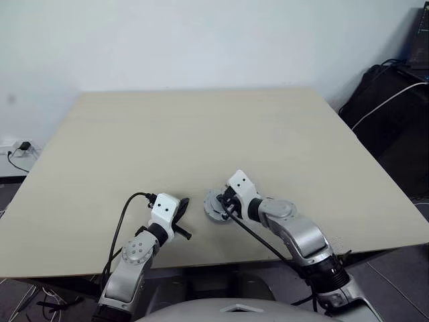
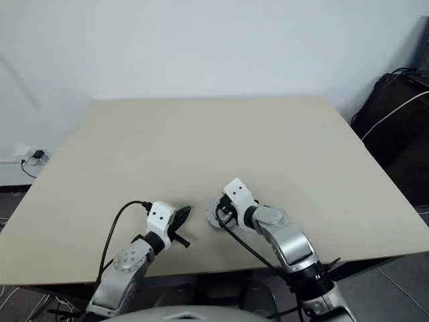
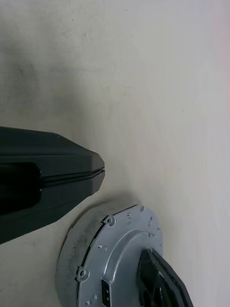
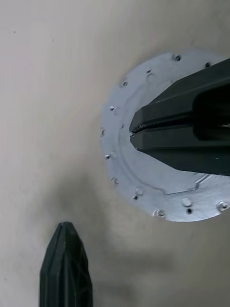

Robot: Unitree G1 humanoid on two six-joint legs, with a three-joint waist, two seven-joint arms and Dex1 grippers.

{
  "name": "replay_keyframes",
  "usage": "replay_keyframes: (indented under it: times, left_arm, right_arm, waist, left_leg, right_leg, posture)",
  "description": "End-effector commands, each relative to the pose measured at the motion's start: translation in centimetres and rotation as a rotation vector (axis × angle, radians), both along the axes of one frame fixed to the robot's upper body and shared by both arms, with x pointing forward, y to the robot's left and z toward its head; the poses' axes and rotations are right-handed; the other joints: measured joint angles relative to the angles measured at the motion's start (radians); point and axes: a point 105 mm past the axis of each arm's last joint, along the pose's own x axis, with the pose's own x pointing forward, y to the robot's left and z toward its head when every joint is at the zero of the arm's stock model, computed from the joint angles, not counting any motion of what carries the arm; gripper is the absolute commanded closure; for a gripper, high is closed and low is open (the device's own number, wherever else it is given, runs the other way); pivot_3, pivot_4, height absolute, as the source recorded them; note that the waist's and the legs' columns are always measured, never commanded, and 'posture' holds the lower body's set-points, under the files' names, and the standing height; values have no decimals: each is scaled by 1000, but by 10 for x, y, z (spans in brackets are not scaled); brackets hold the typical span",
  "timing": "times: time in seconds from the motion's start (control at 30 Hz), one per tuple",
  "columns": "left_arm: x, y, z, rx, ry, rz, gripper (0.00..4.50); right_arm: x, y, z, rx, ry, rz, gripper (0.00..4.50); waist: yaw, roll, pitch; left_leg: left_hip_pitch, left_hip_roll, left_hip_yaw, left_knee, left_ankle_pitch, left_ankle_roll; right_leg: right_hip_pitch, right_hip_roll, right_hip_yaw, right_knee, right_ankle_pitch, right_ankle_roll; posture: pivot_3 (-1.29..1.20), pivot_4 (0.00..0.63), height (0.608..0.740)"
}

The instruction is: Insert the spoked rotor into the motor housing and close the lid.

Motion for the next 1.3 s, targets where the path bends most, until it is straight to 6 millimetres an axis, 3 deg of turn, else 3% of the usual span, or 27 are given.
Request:
replay_keyframes:
  times: [0.03,0.23,0.37,0.47,0.63,0.83,1.3]
  left_arm:
    - [4,-4,15,-6,-63,-13,4500]
    - [4,-3,15,1,-65,-11,4500]
    - [5,-5,15,1,-66,-17,4500]
    - [5,-5,15,1,-66,-22,4500]
    - [6,-5,14,1,-65,-28,4500]
    - [6,-4,15,3,-65,-26,4500]
    - [4,-4,15,1,-62,-26,4500]
  right_arm:
    - [12,-6,37,56,-181,-54,4457]
    - [10,-13,74,158,-433,-68,4457]
    - [-3,-18,72,207,-427,-9,4283]
    - [-9,-23,63,219,-391,12,3571]
    - [-12,-30,50,214,-344,21,1875]
    - [-13,-28,50,238,-334,32,17]
    - [-14,-21,54,242,-350,66,17]
  waist:
    - [0,0,0]
    - [1,0,1]
    - [1,0,1]
    - [1,0,1]
    - [1,0,1]
    - [4,0,1]
    - [16,0,2]
  left_leg:
    - [0,0,0,0,0,0]
    - [0,0,0,0,0,0]
    - [0,0,0,0,0,0]
    - [0,0,0,0,-1,2]
    - [0,0,0,0,-2,4]
    - [0,0,0,0,-2,4]
    - [0,0,0,0,-2,4]
  right_leg:
    - [0,0,0,0,0,0]
    - [0,0,0,0,0,0]
    - [0,0,0,0,0,0]
    - [0,0,0,-1,0,0]
    - [0,0,0,0,0,0]
    - [0,0,0,0,0,0]
    - [0,0,0,0,0,0]
  posture:
    - [0,0,740]
    - [0,0,740]
    - [0,0,740]
    - [0,0,740]
    - [0,0,740]
    - [0,0,740]
    - [0,0,740]
